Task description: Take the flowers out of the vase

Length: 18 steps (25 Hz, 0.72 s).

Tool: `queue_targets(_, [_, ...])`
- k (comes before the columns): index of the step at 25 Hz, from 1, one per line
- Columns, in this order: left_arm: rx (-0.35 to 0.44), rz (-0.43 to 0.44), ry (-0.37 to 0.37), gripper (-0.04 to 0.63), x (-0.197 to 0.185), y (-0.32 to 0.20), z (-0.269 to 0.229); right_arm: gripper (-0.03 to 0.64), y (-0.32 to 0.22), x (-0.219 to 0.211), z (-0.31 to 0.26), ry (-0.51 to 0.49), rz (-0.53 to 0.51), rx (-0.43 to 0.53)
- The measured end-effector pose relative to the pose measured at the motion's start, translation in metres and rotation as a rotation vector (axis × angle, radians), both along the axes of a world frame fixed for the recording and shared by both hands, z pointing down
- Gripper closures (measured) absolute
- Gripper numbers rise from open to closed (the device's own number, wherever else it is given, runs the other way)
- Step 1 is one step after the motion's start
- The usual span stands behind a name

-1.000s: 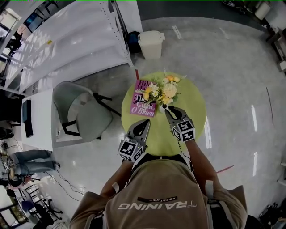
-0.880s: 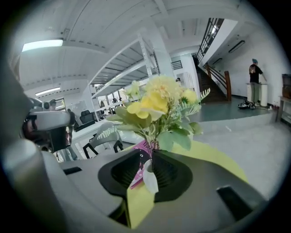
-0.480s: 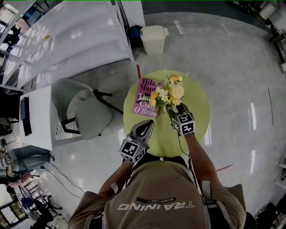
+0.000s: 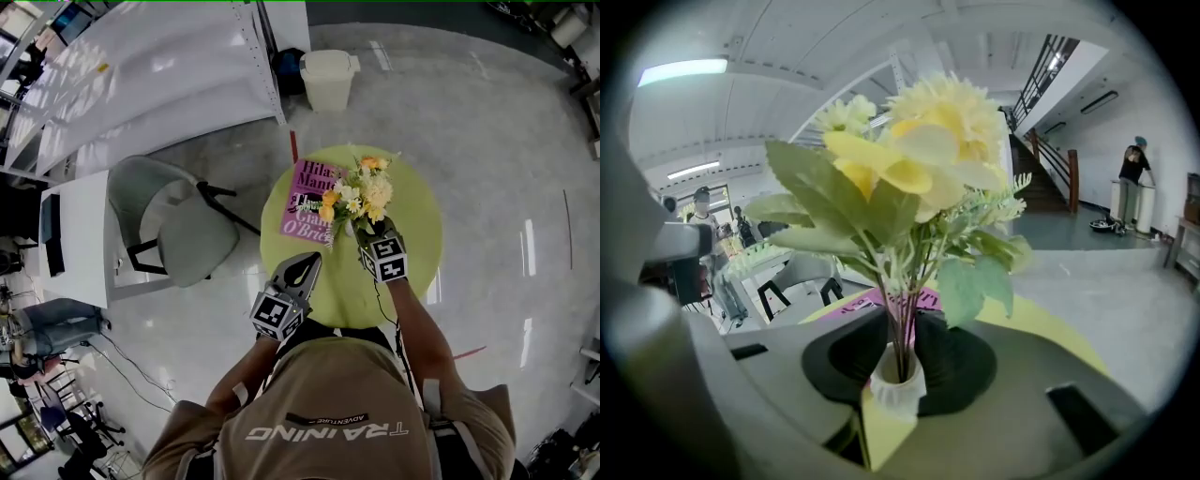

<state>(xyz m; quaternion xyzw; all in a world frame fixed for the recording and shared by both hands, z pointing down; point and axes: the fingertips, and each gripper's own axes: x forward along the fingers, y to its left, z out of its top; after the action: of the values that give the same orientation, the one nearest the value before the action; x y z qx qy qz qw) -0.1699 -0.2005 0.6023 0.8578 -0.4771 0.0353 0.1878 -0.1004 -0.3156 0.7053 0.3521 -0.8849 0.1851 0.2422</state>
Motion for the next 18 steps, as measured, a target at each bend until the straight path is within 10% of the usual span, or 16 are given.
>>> queue_targets(18, [0.043,-0.006,0.002,0.594,0.025,0.018,-0.019,0.541,-0.002,0.003,-0.114,-0.145,-0.023,0.211])
